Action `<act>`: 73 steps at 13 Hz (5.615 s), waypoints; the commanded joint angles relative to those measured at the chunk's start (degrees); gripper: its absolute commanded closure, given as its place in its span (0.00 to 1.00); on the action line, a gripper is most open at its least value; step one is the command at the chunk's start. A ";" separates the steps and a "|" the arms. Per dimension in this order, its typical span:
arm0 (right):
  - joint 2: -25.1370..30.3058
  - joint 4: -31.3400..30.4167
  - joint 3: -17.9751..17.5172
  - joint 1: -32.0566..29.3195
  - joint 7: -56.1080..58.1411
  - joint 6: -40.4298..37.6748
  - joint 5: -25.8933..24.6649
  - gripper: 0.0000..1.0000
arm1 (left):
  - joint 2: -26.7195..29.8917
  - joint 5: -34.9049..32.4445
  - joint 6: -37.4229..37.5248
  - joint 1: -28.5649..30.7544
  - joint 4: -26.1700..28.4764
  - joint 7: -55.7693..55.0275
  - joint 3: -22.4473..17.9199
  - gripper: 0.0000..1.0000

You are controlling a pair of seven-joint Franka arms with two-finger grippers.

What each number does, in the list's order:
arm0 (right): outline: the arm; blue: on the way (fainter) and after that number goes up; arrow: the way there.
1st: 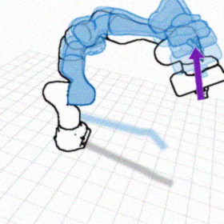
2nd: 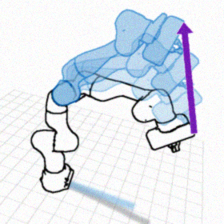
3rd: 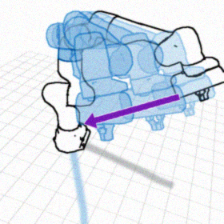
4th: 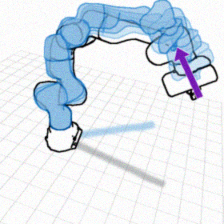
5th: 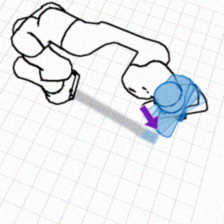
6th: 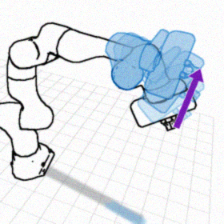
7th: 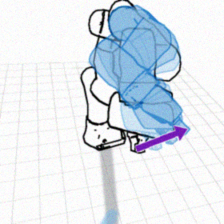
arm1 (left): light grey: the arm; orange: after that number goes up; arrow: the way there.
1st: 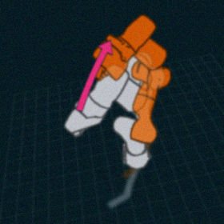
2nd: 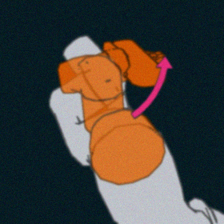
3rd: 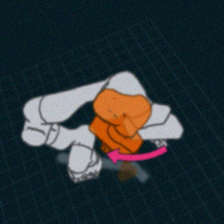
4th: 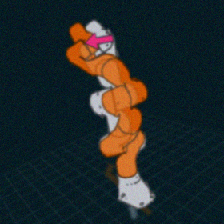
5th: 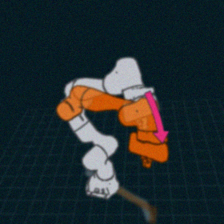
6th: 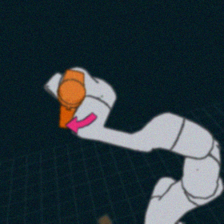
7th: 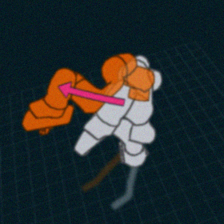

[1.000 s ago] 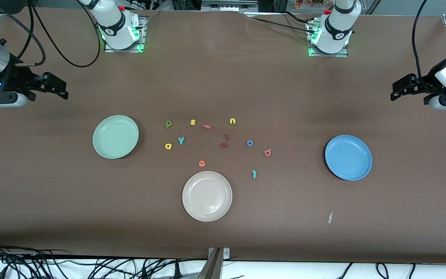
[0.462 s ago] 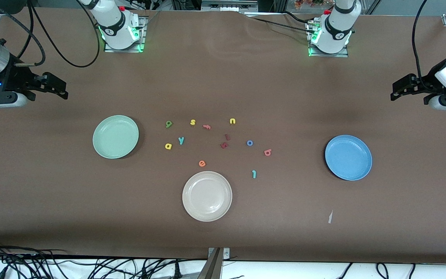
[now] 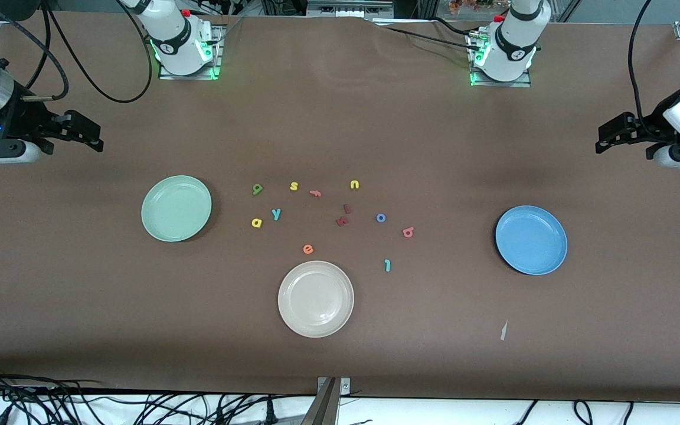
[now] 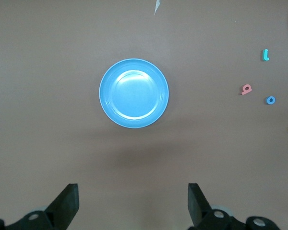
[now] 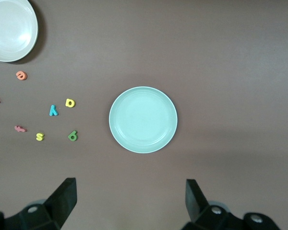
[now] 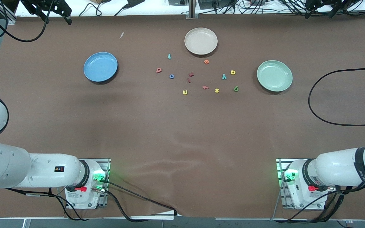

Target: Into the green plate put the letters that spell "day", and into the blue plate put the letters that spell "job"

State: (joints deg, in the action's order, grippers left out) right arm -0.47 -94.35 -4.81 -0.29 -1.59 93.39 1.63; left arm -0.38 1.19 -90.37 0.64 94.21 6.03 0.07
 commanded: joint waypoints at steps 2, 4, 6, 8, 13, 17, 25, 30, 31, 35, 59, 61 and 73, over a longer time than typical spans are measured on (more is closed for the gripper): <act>0.03 0.48 0.24 0.03 -0.16 -0.57 -0.58 0.00 | -0.24 0.39 0.99 -0.29 -0.87 -0.23 -0.07 0.00; -0.06 0.48 0.50 -0.06 -0.16 -0.49 -0.49 0.00 | -0.24 0.39 0.99 -0.29 -0.87 -0.23 -0.07 0.00; -0.06 0.48 0.33 0.11 -0.16 -0.49 -0.57 0.00 | -0.24 0.39 0.99 -0.20 -0.87 0.03 -0.07 0.00; -0.06 0.48 0.33 0.20 -0.16 -0.57 -0.75 0.00 | -0.24 0.39 0.99 -0.20 -0.87 0.04 -0.07 0.00; 0.03 0.48 0.15 0.38 -0.08 -0.57 -0.84 0.00 | -0.24 0.39 0.99 -0.20 -0.87 0.12 -0.07 0.00; 0.11 0.39 0.06 0.47 -0.08 -0.75 -0.84 0.00 | -0.24 0.39 0.99 -0.20 -0.87 -0.23 -0.07 0.00; -2.77 0.57 0.06 4.59 -0.96 0.72 -0.84 0.00 | -1.80 0.65 0.20 -0.20 -1.22 -0.40 -0.16 0.00; -13.23 0.65 -0.46 8.36 -1.30 6.35 0.04 0.00 | -5.76 1.18 -1.39 -0.81 -2.98 -0.32 0.02 0.00; -15.07 0.48 -0.55 10.29 -3.57 9.24 0.13 0.00 | -8.03 1.09 -1.39 -0.90 -3.24 -0.23 0.02 0.00; -21.23 0.39 -0.47 15.32 -20.61 17.34 -1.19 0.00 | -14.81 1.18 -3.92 -4.67 -4.38 -0.40 0.11 0.00; -39.26 -4.26 -0.11 21.47 -37.87 38.18 -1.63 0.39 | -42.95 0.74 -42.34 -26.82 -3.16 -21.32 1.34 0.14; -39.26 -4.44 -0.11 21.47 -37.87 38.19 -1.63 0.45 | -43.04 0.65 -41.04 -27.18 -2.98 -21.15 1.34 0.19; -27.77 -10.12 9.72 20.95 -23.38 27.90 -1.28 1.00 | -44.00 0.83 -37.60 -27.97 -4.12 -21.41 1.16 0.41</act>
State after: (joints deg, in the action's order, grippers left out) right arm -33.05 -97.90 2.87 20.94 -28.46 121.79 0.62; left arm -43.45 3.31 -128.39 -26.65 91.46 -14.92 1.83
